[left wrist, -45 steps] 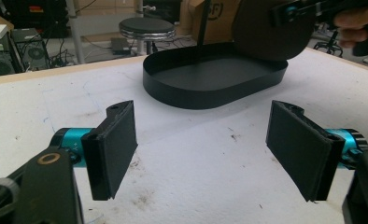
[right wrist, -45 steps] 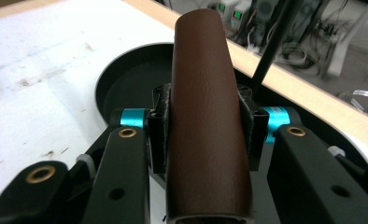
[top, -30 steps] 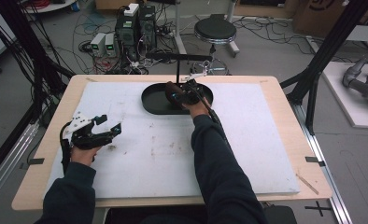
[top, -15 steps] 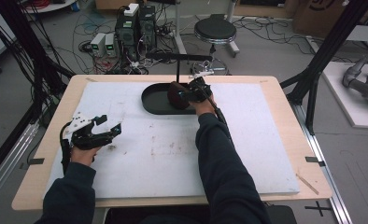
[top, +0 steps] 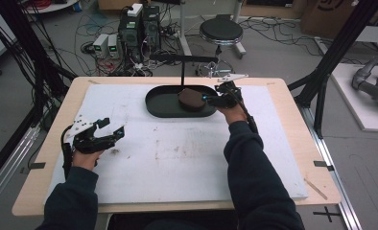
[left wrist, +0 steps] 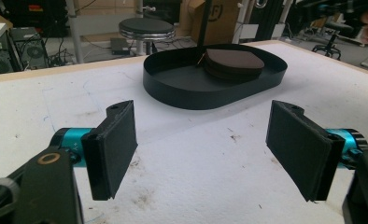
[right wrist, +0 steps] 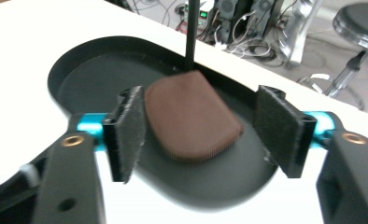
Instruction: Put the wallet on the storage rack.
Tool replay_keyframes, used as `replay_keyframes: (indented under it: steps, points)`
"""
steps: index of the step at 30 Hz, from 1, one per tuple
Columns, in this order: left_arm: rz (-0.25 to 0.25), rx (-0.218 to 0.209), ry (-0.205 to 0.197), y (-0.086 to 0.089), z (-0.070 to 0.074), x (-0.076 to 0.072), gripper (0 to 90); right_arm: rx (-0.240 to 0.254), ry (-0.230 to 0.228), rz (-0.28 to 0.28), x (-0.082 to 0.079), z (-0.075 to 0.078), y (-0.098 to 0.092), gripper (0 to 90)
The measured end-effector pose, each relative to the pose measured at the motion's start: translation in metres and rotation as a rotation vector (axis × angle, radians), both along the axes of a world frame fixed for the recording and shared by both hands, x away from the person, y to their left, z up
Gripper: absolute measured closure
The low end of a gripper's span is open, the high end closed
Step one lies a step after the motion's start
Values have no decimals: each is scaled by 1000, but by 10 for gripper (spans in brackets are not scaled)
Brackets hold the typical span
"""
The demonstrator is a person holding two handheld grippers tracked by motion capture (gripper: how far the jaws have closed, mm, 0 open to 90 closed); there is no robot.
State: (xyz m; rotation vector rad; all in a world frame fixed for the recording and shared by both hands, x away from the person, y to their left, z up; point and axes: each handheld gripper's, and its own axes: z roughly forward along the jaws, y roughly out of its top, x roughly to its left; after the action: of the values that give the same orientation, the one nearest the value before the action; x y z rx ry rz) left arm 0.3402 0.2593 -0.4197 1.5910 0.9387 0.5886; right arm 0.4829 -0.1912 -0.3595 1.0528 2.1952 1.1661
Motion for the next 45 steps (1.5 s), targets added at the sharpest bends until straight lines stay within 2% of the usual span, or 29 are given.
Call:
replay_keyframes:
  steps: [1,2,3,4,6,7,9,11,15,21,28,36,45]
  points:
    - [2,-1,-2,0,0,0,240,-9,15,-3,-5,3,-6,262]
    - [1,-5,-4,0,1,0,233,-11,10,-4,-10,4,-10,263]
    - [0,-7,-8,-1,1,0,225,-14,-24,5,-19,6,-17,263]
    - [-1,-7,-11,-1,2,0,221,-15,-36,6,-26,7,-23,262]
    - [0,-10,-16,-2,3,0,204,-10,-24,-5,-39,7,-35,227]
    - [-3,-5,-17,-3,4,0,201,-7,-36,-5,-44,7,-40,229]
    - [-8,-6,-21,-5,4,1,201,-28,-11,-17,-56,6,-51,217]
    - [-14,-6,-21,-6,5,1,201,-11,-46,-20,-73,2,-65,218]
    - [-14,-2,-23,-8,6,2,201,5,-53,-47,-99,-9,-89,217]
    - [-9,-4,-25,-8,6,1,201,17,-73,-74,-125,-25,-114,217]
    - [-8,3,-26,-8,6,0,201,-6,-65,-89,-133,-39,-120,217]
    - [-9,7,-25,-9,6,0,201,-1,-73,-108,-136,-42,-125,217]
    - [-10,14,-22,-10,5,0,202,-21,-82,-108,-136,-43,-124,217]
